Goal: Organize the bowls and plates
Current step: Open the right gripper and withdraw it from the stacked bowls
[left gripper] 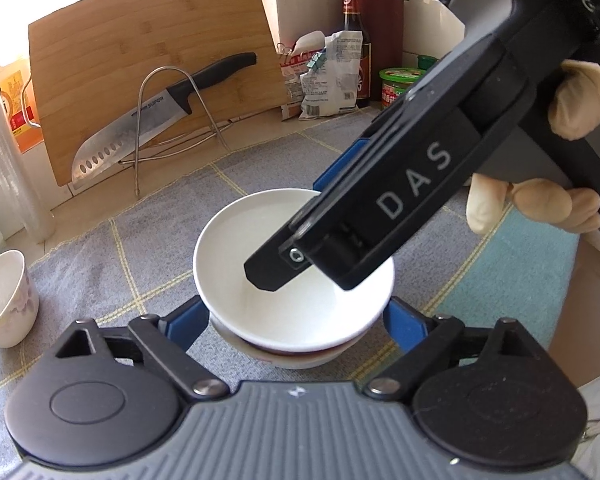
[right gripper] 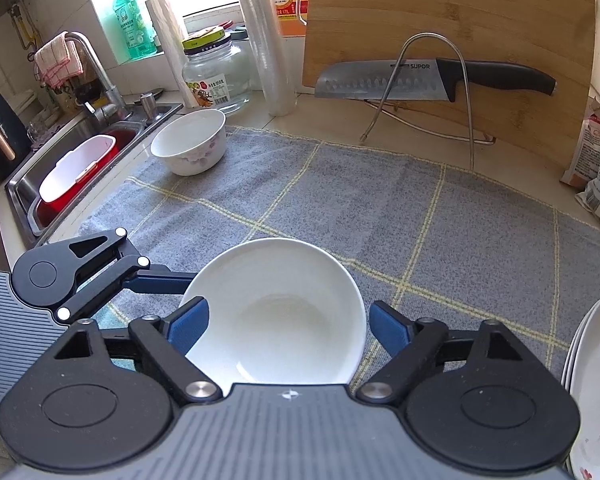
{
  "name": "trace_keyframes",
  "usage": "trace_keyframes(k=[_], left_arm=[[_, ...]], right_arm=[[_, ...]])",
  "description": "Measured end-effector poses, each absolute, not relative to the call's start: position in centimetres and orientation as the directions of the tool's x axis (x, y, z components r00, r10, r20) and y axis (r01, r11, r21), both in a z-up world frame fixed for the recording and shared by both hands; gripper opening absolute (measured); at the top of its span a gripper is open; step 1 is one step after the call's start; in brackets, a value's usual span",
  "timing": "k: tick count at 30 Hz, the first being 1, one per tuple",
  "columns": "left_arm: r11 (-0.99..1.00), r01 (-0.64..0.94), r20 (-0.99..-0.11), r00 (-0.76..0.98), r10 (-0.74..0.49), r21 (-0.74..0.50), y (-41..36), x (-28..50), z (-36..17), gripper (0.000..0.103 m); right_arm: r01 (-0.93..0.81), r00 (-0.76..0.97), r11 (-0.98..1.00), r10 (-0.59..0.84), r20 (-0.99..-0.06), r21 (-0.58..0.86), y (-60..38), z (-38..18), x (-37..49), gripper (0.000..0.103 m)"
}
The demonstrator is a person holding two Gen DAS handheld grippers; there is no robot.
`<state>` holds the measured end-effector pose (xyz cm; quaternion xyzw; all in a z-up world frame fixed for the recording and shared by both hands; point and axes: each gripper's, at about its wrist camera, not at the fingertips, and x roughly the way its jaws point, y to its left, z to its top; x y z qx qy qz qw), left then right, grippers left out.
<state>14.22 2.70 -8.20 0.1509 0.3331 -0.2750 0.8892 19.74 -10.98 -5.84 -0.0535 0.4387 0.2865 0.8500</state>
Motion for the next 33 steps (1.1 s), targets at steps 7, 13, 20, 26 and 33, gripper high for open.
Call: trace_keyframes(k=[7, 13, 20, 26, 33], left_arm=[[0.810, 0.580, -0.660, 0.642, -0.391, 0.084, 3.6, 13.6, -7.4, 0.099], [0.835, 0.544, -0.645, 0.668, -0.371, 0.083, 4.1, 12.9, -6.9, 0.099], [0.892, 0.443, -0.628, 0.720, -0.296, 0.088, 3.9, 12.4, -6.4, 0.099], [0.949, 0.309, -0.645, 0.739, -0.194, 0.068, 4.0, 12.2, -6.0, 0.099], [0.975, 0.195, -0.652, 0.754, -0.076, 0.111, 5.8, 11.5, -5.7, 0.099]], right_arm=[[-0.538, 0.475, 0.830, 0.442, -0.761, 0.147, -10.8, -5.3, 19.3, 0.102], [-0.540, 0.484, 0.828, 0.452, -0.749, 0.151, -10.6, -5.1, 19.5, 0.103], [-0.582, 0.478, 0.798, 0.490, -0.729, 0.155, -10.8, -4.9, 20.0, 0.103], [-0.637, 0.482, 0.759, 0.529, -0.699, 0.135, -11.6, -4.3, 20.8, 0.103], [-0.659, 0.505, 0.745, 0.538, -0.675, 0.100, -11.0, -3.6, 21.0, 0.103]])
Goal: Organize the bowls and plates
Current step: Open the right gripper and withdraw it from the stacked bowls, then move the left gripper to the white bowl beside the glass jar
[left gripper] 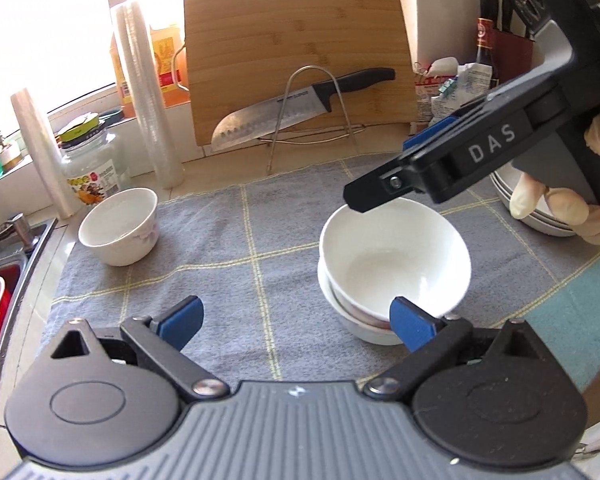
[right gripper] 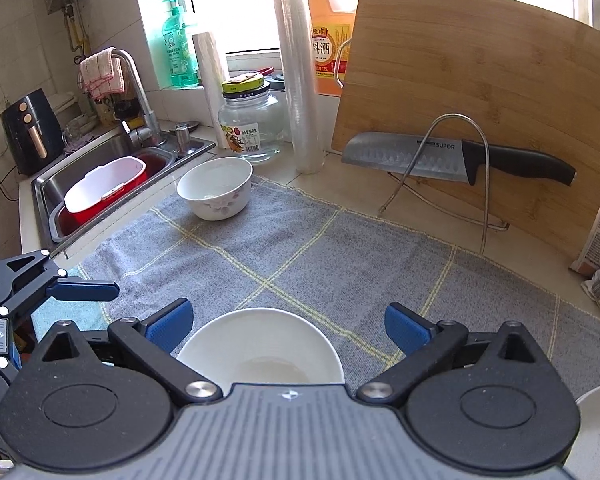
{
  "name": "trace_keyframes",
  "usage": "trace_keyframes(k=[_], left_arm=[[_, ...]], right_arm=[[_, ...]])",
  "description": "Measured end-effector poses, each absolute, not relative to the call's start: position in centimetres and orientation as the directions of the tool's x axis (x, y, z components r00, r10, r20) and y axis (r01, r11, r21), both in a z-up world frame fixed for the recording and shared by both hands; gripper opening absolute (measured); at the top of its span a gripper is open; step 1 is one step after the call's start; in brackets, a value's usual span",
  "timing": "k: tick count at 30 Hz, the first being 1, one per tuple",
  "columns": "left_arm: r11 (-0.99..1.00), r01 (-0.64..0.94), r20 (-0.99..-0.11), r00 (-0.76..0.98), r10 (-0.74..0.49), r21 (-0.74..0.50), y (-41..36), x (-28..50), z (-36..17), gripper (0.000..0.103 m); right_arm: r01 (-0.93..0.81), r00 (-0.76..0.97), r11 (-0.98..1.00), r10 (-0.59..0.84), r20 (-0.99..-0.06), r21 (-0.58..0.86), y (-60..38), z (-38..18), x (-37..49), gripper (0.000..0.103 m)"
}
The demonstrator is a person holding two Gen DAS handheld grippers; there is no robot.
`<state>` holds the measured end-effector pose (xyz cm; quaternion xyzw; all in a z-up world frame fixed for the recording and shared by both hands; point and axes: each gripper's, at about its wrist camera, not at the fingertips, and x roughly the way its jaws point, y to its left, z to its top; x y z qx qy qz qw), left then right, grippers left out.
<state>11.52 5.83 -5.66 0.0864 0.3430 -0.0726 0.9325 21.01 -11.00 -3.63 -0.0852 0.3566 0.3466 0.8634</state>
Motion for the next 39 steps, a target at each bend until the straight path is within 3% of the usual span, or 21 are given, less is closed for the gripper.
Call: trace_keyframes(k=[10, 21, 25, 31, 39], left_arm=[[0.976, 0.211, -0.630, 0.766, -0.127, 0.059, 14.5, 14.6, -6.0, 0.099], [0.930, 0.337, -0.622, 0.763, -0.177, 0.149, 24.7, 19.8, -6.2, 0.099], [0.933, 0.334, -0.619, 0.763, -0.187, 0.130, 27.1, 22.8, -6.3, 0.099], [0.946, 0.322, -0.652, 0.727, -0.217, 0.045, 29.1, 27.6, -7.4, 0.099], [0.940, 0.339, -0.684, 0.694, -0.222, 0.039, 28.2, 31.0, -8.8, 0.096]], right_arm=[[-0.603, 0.586, 0.797, 0.448, -0.676, 0.005, -5.4, -3.2, 19.2, 0.103], [-0.522, 0.646, 0.852, 0.380, -0.662, -0.020, 5.2, -4.1, 19.3, 0.103], [-0.508, 0.639, 0.861, 0.364, -0.678, -0.016, 8.1, -5.5, 20.5, 0.103], [-0.490, 0.626, 0.871, 0.342, -0.701, -0.012, 11.1, -7.9, 22.5, 0.103], [-0.472, 0.668, 0.880, 0.311, -0.676, -0.062, 13.5, -9.5, 24.8, 0.103]])
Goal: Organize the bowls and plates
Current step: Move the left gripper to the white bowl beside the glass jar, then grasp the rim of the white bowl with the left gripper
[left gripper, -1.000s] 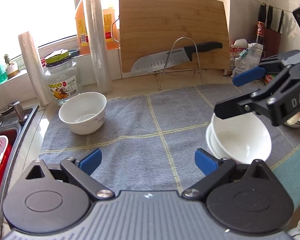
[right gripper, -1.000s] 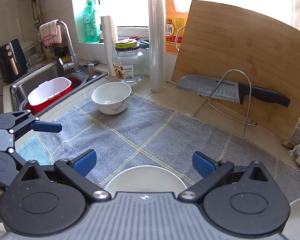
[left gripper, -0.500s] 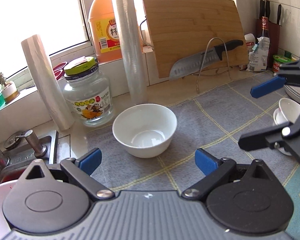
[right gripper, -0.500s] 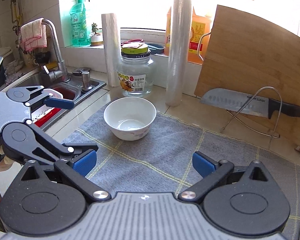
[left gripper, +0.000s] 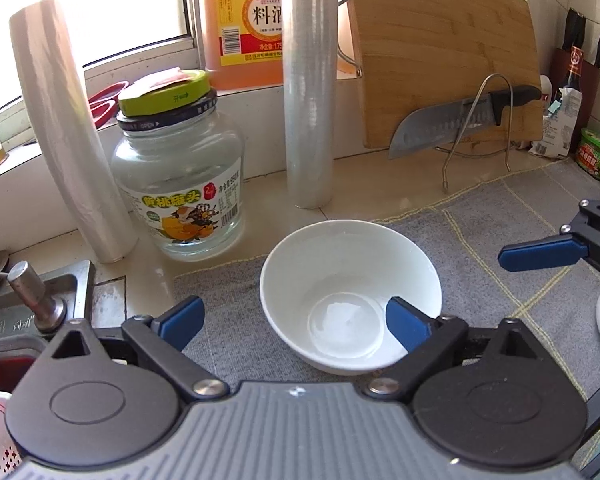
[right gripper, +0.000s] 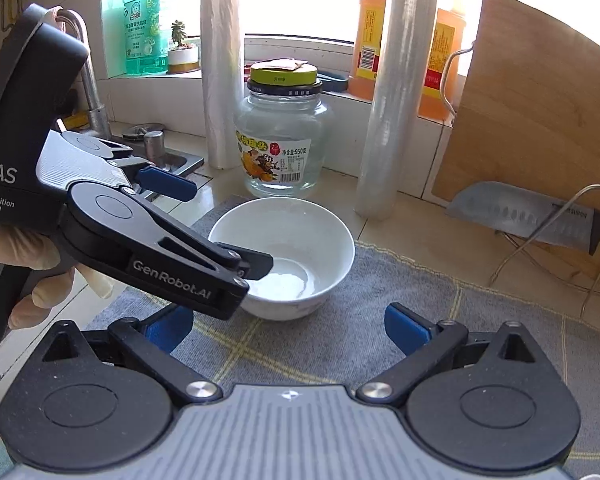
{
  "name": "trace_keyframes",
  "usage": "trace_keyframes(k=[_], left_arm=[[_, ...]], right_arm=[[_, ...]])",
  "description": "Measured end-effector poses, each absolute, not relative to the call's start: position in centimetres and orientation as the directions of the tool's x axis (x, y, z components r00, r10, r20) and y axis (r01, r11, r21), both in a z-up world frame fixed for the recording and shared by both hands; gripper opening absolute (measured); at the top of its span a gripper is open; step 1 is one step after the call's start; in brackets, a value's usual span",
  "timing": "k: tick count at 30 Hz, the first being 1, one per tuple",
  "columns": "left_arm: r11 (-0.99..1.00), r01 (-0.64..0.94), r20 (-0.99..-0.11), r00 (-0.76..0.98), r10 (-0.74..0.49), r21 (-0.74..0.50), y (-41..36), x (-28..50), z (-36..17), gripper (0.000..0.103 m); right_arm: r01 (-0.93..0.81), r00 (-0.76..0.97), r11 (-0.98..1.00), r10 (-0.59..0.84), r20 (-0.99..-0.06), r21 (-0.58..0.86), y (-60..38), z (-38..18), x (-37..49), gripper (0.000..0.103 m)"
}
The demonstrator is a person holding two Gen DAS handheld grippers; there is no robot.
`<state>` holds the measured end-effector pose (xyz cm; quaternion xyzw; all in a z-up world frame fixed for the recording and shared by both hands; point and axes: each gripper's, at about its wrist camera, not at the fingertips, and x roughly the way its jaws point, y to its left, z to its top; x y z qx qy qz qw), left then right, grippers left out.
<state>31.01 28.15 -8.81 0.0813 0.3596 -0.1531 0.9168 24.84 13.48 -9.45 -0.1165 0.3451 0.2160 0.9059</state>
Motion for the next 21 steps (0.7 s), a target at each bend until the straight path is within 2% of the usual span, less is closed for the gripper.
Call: trace_keyframes(k=[7, 11, 13, 18, 21], left_arm=[[0.936, 0.352, -0.704, 0.669, -0.237, 0.018, 27.2, 33.1, -9.3, 0.080], [0.934, 0.358, -0.713, 0.652, -0.256, -0.008, 27.1, 34.2, -9.6, 0.075], [0.931, 0.366, -0.721, 0.643, -0.259, -0.008, 26.9, 34.6, -9.8, 0.067], [0.923, 0.384, -0.730, 0.627, -0.271, -0.013, 26.9, 34.8, -10.2, 0.064], [0.921, 0.389, -0.728, 0.626, -0.281, -0.020, 27.0, 34.8, -10.1, 0.062]], right_arm=[[-0.478, 0.662, 0.876, 0.308, -0.684, -0.068, 14.1, -10.7, 26.9, 0.100], [-0.498, 0.643, 0.866, 0.333, -0.689, -0.047, 14.3, -11.2, 27.7, 0.098], [-0.506, 0.644, 0.861, 0.338, -0.686, -0.052, 14.5, -11.4, 27.9, 0.097], [-0.526, 0.634, 0.848, 0.340, -0.695, -0.066, 15.1, -11.8, 27.9, 0.088], [-0.529, 0.638, 0.846, 0.340, -0.691, -0.072, 15.2, -11.7, 27.8, 0.087]])
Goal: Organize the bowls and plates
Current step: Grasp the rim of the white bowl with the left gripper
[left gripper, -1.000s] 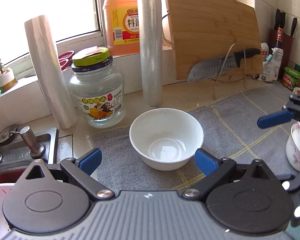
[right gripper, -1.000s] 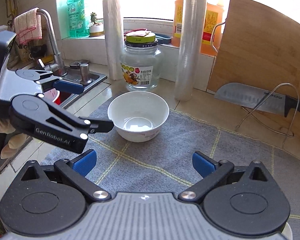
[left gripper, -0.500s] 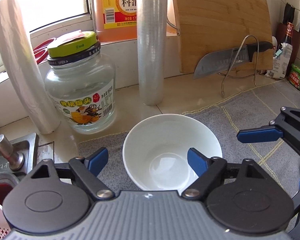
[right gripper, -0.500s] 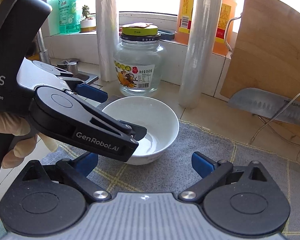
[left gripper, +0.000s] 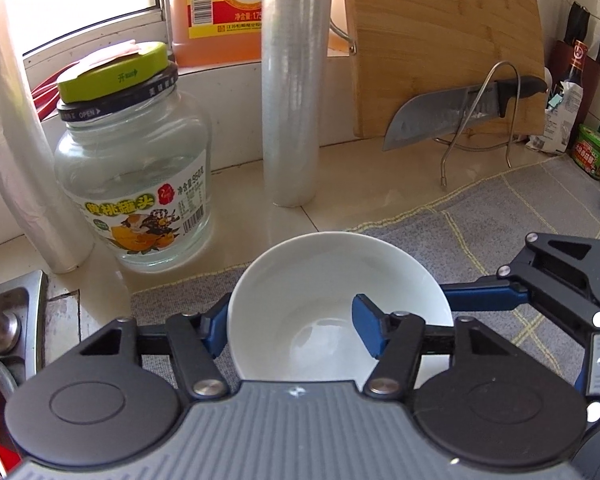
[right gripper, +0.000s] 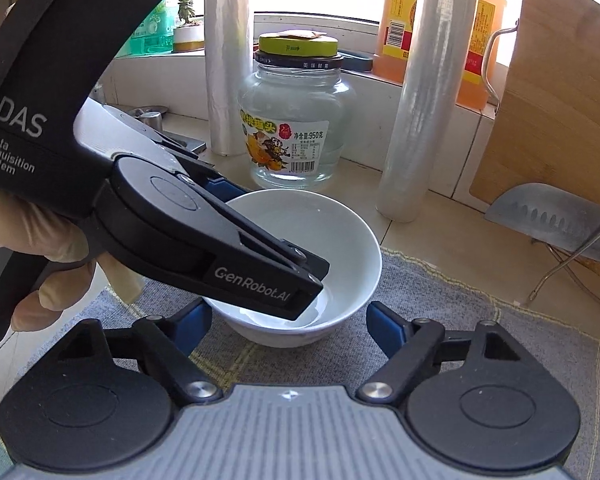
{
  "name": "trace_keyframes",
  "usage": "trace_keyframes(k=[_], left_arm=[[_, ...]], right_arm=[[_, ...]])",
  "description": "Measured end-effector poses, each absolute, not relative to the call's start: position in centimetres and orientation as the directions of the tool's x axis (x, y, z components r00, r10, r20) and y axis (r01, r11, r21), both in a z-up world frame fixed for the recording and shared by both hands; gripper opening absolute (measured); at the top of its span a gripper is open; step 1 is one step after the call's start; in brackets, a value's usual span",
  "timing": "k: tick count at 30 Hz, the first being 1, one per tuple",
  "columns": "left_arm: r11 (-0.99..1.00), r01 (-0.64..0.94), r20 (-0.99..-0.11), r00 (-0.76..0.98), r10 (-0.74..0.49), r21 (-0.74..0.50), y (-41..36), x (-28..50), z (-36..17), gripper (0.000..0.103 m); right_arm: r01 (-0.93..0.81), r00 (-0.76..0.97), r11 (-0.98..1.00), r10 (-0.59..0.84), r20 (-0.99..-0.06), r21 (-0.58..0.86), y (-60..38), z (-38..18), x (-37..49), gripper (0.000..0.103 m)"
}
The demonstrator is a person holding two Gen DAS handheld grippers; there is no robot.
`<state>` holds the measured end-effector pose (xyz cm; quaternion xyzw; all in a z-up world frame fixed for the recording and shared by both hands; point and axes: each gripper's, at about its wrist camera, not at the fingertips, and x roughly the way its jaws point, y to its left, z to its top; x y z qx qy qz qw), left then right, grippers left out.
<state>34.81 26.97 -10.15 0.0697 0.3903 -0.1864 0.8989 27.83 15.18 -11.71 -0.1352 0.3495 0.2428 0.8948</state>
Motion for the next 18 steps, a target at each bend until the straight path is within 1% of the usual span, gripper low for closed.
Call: trace_keyframes(k=[8, 11, 15, 18], left_arm=[[0.913, 0.407, -0.735, 0.609, -0.300, -0.035, 27.2, 35.2, -10.0, 0.062], [0.909, 0.415, -0.738, 0.598, -0.313, -0.049, 27.4, 35.4, -9.9, 0.061], [0.908, 0.414, -0.745, 0.583, -0.322, -0.068, 27.8, 35.7, -9.7, 0.057], [0.904, 0.422, -0.752, 0.571, -0.329, -0.075, 28.0, 35.9, -9.6, 0.057]], right_arm=[[-0.536, 0.639, 0.841, 0.342, -0.689, -0.079, 15.4, -11.7, 28.0, 0.087], [-0.537, 0.639, 0.840, 0.342, -0.689, -0.082, 15.4, -11.6, 28.0, 0.087], [-0.535, 0.641, 0.841, 0.345, -0.685, -0.078, 15.4, -11.7, 28.1, 0.088], [-0.534, 0.645, 0.842, 0.345, -0.682, -0.079, 15.4, -11.7, 28.1, 0.088]])
